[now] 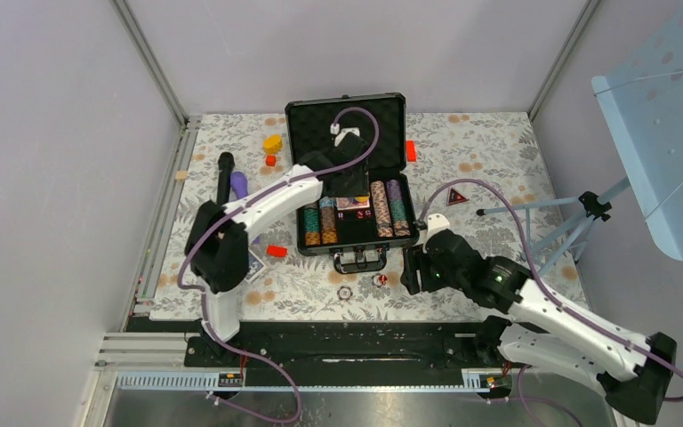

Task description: Pack up texas hold em set

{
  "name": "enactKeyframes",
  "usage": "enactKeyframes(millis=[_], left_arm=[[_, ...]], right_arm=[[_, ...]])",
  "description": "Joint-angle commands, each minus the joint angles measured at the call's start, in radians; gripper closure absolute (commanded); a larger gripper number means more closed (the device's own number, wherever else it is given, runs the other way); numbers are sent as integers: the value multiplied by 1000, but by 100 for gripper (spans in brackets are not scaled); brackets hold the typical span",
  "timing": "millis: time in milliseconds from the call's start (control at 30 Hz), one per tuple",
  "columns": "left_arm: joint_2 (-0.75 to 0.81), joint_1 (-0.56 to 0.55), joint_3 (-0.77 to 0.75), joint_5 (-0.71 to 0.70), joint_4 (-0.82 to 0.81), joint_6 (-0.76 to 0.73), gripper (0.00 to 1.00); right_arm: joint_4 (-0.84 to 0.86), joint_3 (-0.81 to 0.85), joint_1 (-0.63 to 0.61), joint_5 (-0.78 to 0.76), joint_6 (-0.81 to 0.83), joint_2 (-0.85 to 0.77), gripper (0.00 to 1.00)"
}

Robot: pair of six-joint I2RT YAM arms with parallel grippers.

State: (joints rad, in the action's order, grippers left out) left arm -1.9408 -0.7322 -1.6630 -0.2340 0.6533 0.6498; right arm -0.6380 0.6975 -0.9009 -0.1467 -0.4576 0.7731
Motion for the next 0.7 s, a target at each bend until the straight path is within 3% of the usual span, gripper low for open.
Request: enactKeyframes(millis=[0,100,267,367,667], left_arm=[[199,-1,56,-96,38,-65,46],[304,19,116,-106,66,-78,37],[532,90,279,-78,70,-74,35],[645,133,368,-56,75,-92,35],[936,191,510,-169,180,-140,33]], right_arm=[[106,-20,-6,19,-66,117,33],[158,-25,-7,16,-127,201,34],[274,-48,-17,64,-155,317,35],[327,-42,-28,91,-105,380,35],[326,36,-30,67,67,542,35]])
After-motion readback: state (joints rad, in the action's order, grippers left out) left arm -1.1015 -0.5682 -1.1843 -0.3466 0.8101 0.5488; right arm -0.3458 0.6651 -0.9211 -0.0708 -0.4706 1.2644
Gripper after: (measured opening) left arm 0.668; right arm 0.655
